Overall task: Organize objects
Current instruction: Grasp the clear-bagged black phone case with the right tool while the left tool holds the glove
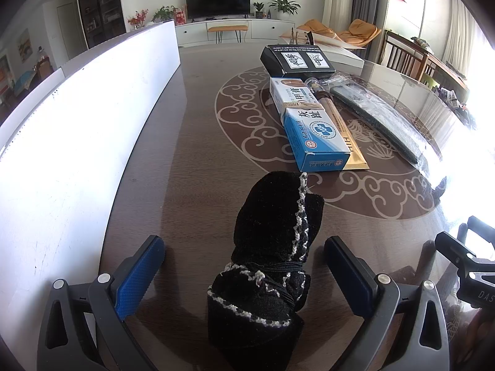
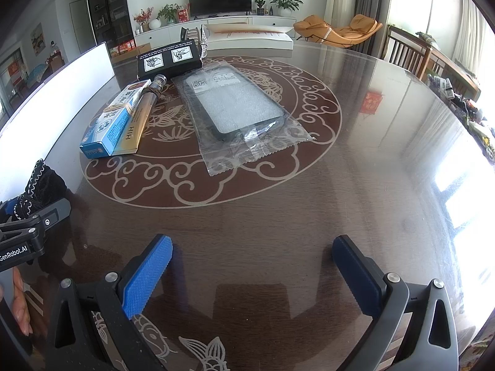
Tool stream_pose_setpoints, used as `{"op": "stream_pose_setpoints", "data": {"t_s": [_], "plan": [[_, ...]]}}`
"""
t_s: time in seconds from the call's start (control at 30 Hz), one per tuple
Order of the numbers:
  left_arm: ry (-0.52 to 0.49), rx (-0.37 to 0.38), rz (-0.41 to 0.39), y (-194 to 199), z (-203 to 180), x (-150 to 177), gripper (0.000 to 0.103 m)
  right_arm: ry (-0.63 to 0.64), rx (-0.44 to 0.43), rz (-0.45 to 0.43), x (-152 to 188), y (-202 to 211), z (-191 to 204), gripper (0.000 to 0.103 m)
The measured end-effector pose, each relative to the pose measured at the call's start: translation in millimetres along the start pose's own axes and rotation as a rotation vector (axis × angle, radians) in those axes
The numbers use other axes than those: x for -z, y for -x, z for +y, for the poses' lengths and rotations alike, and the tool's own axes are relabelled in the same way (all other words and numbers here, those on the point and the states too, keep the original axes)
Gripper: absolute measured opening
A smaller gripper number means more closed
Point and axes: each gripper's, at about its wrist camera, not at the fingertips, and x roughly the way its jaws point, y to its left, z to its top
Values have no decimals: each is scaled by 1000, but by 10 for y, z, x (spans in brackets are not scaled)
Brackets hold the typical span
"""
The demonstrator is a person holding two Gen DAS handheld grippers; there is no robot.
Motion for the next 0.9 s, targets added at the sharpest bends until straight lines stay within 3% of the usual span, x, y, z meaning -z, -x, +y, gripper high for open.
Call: {"op": "stream_pose_setpoints", "data": {"t_s": [0.13,0.43,0.6,0.7,0.9], "plan": [[0,0,0,0,1,-1,103,-9,-3,-14,1,27,-14,103],[0,0,0,0,0,-3,103,-26,-83,-202,-254,385,-114,103],[0,0,0,0,1,-3,103,30,-144,-164,-935,197,-162,103],[0,0,0,0,1,-2,103,106,-161,-86,-1323,-64,-54,103],[1,3,0,9,3,-1,103,229,-192,44,-1628,-530,265,103]]}}
